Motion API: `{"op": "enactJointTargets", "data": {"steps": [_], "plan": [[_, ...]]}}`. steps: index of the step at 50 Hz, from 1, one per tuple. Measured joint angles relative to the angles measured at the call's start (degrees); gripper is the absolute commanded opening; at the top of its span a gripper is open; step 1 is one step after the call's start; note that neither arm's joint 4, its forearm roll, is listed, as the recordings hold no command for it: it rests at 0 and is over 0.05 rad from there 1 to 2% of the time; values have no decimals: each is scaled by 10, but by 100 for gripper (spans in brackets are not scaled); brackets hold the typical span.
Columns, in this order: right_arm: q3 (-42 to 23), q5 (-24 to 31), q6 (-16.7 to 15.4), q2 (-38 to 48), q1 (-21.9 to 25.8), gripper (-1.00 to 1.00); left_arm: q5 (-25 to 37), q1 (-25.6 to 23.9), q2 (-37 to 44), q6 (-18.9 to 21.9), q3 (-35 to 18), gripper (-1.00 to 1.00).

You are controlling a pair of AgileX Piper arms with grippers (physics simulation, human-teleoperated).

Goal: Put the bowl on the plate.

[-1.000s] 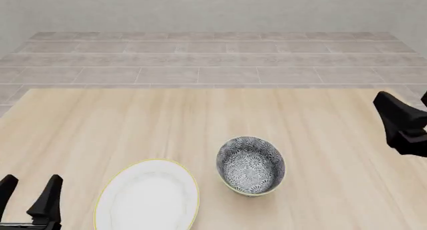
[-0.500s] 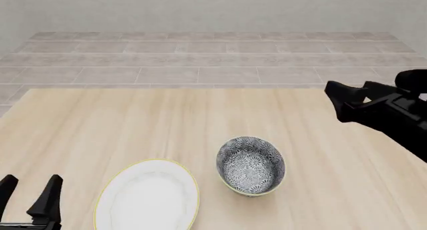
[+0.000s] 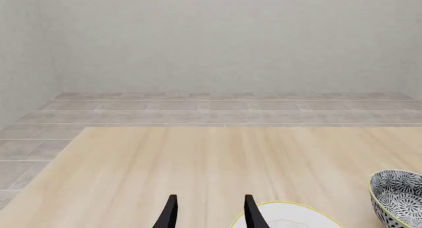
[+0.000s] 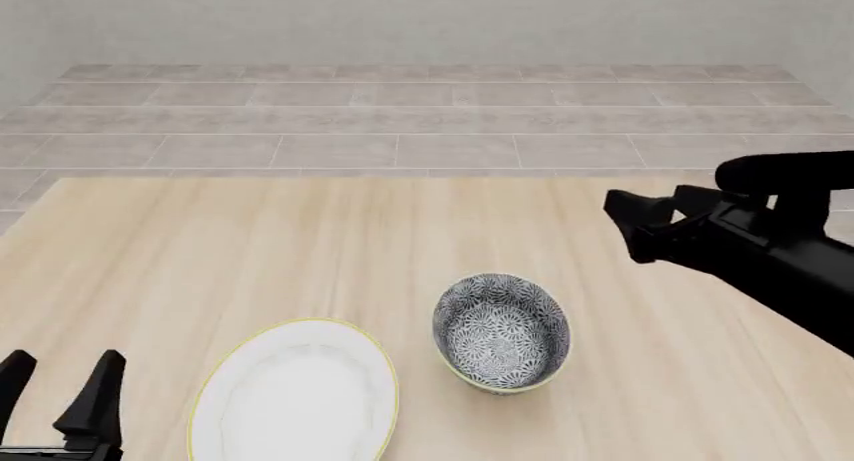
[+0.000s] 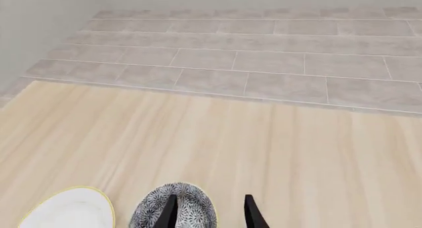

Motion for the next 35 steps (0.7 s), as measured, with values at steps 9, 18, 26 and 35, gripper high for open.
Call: {"op": "enactJointTargets", "data": {"steps": [9, 18, 26, 35], "plan": [[11, -1, 0, 13, 10, 100, 0, 0, 0, 0, 0, 100], [20, -3, -1, 22, 11, 100, 0, 0, 0, 0, 0, 100], [31, -11, 4, 30, 6, 100, 0, 0, 0, 0, 0, 100], [43, -22, 10, 46, 4, 100, 0, 0, 0, 0, 0, 100]]}}
